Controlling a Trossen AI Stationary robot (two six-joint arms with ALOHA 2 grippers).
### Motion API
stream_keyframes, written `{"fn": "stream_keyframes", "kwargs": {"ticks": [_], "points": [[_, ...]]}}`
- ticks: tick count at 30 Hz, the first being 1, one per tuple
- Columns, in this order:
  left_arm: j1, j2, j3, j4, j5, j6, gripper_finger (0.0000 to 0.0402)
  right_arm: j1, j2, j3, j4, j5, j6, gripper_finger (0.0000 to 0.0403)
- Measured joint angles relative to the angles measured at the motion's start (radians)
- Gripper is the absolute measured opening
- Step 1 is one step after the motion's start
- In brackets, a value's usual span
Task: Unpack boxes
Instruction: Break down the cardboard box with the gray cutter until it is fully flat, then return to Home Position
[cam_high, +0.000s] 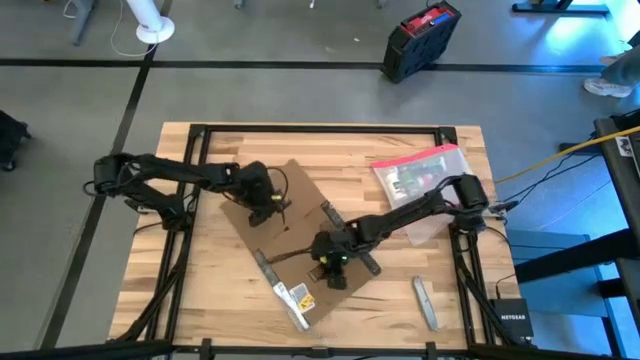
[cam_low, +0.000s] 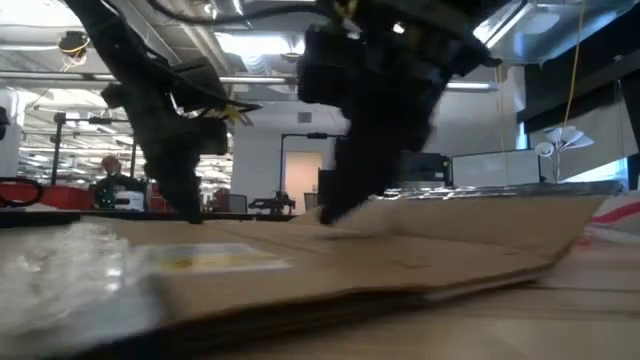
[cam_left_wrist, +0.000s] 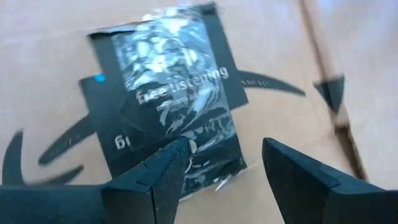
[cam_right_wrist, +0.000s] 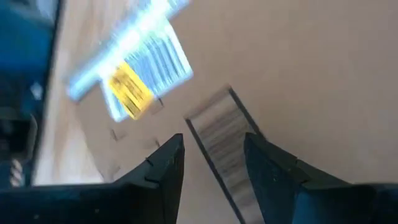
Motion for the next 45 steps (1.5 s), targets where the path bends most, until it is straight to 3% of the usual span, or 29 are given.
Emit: {"fn": "stream_keyframes", "kwargs": {"ticks": [7,16,18,24,29,35,45], "points": [[0.102,0.001,0.051,0.085,0.019,-0.067,0.0205,-0.062,0.098,0.021,0.22,-0.006,0.097,0.016],[0.189,-0.003,0.208,0.064,0.252,-0.149,0.0205,-0.156,0.204,0.116,0.317,-0.049,0.114,0.016],[0.194,-0.006,0.258,-0.005,0.283,-0.15,0.0205,-0.176,0.22,0.135,0.337,-0.045,0.115,0.016],[0.197,-0.008,0.461,-0.308,0.23,0.007,0.0205,-0.23,0.223,0.165,0.406,-0.026,0.117,0.016],[0.196,-0.025,0.633,-0.447,0.223,0.065,0.0205,-0.27,0.223,0.238,0.411,-0.038,0.116,0.016],[0.192,-0.127,0.793,-0.566,0.223,0.104,0.0205,-0.267,0.178,0.421,0.296,-0.078,0.06,0.016],[0.184,-0.488,0.842,-0.581,0.206,0.137,0.0205,-0.237,0.053,0.786,-0.238,0.017,-0.199,0.016]]}}
